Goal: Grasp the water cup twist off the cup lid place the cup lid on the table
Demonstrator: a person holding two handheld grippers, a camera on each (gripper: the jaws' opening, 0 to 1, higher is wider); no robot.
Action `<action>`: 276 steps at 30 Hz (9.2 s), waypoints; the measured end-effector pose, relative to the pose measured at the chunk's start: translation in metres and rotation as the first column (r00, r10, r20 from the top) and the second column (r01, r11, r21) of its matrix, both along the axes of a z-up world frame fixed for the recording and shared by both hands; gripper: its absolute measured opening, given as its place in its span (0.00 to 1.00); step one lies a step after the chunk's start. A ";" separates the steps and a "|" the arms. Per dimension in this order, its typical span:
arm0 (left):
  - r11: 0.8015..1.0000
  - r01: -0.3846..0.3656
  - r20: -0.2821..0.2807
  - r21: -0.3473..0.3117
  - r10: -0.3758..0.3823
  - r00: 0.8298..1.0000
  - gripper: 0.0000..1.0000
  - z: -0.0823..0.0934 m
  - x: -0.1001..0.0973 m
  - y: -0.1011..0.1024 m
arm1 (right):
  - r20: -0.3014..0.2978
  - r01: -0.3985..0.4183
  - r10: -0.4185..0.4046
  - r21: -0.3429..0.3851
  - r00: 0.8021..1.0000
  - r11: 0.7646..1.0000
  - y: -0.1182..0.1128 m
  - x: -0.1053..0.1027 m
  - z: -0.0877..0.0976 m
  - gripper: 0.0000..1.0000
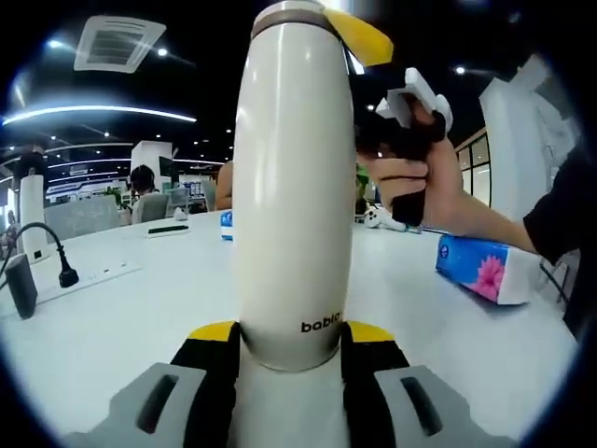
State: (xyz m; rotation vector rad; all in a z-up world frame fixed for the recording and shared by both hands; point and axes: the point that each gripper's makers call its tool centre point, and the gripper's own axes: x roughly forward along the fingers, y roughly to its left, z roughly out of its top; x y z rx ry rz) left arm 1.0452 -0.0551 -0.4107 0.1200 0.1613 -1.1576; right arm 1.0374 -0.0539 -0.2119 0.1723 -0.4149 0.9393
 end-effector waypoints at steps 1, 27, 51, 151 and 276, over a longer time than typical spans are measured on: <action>1.000 0.000 0.000 0.000 0.000 1.000 0.45 0.000 0.000 0.000 | 0.000 -0.009 0.009 0.002 1.000 1.000 0.002 -0.001 -0.001 0.43; 1.000 0.000 0.007 -0.001 0.000 1.000 0.45 0.001 0.003 0.002 | -0.037 -0.269 0.271 0.050 0.962 0.962 0.005 0.003 -0.001 0.43; 1.000 -0.006 0.016 0.002 0.006 1.000 0.45 0.002 0.008 0.001 | -0.067 -0.356 0.360 0.071 0.930 0.932 -0.001 0.005 -0.004 0.47; 1.000 -0.004 0.009 -0.004 0.004 1.000 0.45 0.002 0.001 0.001 | -0.037 0.395 -0.398 -0.070 0.916 0.916 -0.002 0.002 0.001 0.43; 1.000 -0.013 0.014 -0.002 0.013 1.000 0.42 0.001 -0.003 0.002 | -0.044 0.173 -0.175 -0.039 0.984 0.984 0.001 -0.029 0.000 0.64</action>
